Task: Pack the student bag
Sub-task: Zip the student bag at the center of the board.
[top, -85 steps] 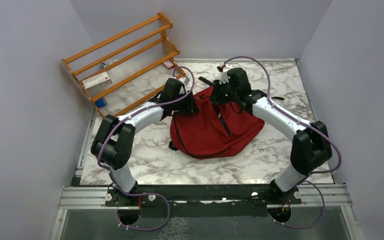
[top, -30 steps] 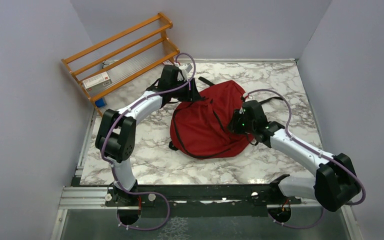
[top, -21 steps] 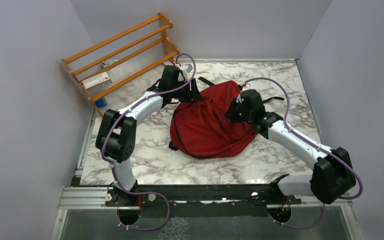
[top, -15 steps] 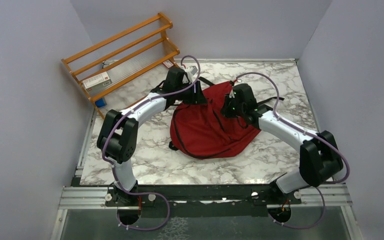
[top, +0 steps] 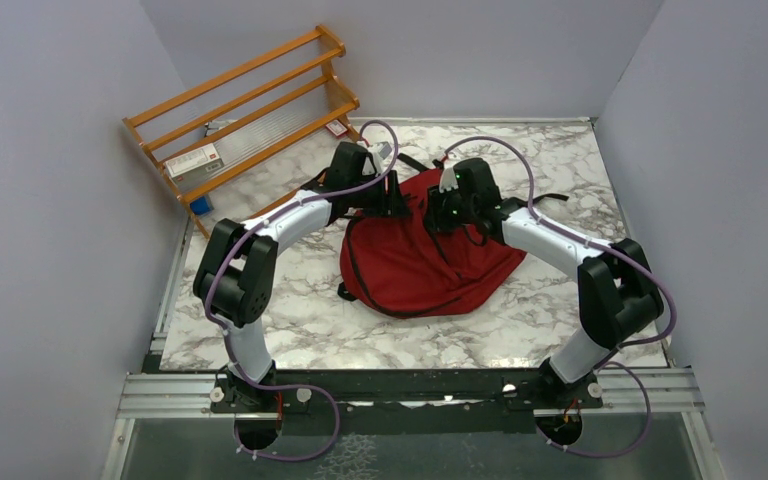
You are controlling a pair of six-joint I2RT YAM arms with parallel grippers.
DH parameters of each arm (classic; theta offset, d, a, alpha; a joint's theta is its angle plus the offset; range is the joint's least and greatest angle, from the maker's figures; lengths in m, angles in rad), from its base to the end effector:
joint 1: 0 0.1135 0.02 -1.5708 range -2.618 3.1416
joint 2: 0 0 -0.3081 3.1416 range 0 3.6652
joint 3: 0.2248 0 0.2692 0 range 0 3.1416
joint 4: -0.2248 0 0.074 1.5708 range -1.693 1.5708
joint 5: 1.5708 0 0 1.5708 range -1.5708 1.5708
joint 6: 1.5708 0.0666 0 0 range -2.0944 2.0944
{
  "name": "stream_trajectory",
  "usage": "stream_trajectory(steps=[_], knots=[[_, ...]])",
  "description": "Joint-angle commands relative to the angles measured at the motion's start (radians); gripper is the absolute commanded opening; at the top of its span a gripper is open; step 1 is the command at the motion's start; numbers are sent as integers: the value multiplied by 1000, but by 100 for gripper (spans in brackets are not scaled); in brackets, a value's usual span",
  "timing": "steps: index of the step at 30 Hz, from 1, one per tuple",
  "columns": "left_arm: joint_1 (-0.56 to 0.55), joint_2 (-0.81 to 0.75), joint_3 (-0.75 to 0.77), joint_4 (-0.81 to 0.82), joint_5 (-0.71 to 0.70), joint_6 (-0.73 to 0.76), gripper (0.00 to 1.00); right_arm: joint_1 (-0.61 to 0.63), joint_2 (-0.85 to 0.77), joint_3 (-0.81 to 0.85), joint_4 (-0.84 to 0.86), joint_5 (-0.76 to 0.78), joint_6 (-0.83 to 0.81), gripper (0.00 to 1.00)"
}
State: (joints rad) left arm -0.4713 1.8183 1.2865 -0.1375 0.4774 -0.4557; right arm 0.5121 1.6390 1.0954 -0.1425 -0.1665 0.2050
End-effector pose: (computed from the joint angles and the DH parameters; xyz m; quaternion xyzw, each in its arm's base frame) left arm 0.3929 -0.2345 0.2482 0.1098 0.8738 -0.3796 0.2835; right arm 0.3474 0.2079 0.2480 -0.1729 0.8846 0.2201 0.3731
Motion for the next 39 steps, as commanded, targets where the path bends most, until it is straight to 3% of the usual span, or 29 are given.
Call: stream_trajectory(steps=[1, 8, 12, 22, 31, 39], knots=[[7, -48, -13, 13, -23, -8, 53, 0, -13, 2, 17, -155, -92, 37], [17, -48, -22, 13, -19, -12, 53, 0, -28, -19, 24, -326, -141, 48], [21, -52, -30, 16, -21, -17, 52, 0, -30, -21, 45, -330, -109, 50], [34, -73, -65, 31, -30, -31, 52, 0, -80, 49, 0, 94, 8, 47], [15, -75, -89, 74, 14, -30, 51, 1, -26, 152, -38, 221, 116, 46], [-20, -89, -141, 107, 4, -37, 51, 0, 139, 326, -114, 175, 162, 46]])
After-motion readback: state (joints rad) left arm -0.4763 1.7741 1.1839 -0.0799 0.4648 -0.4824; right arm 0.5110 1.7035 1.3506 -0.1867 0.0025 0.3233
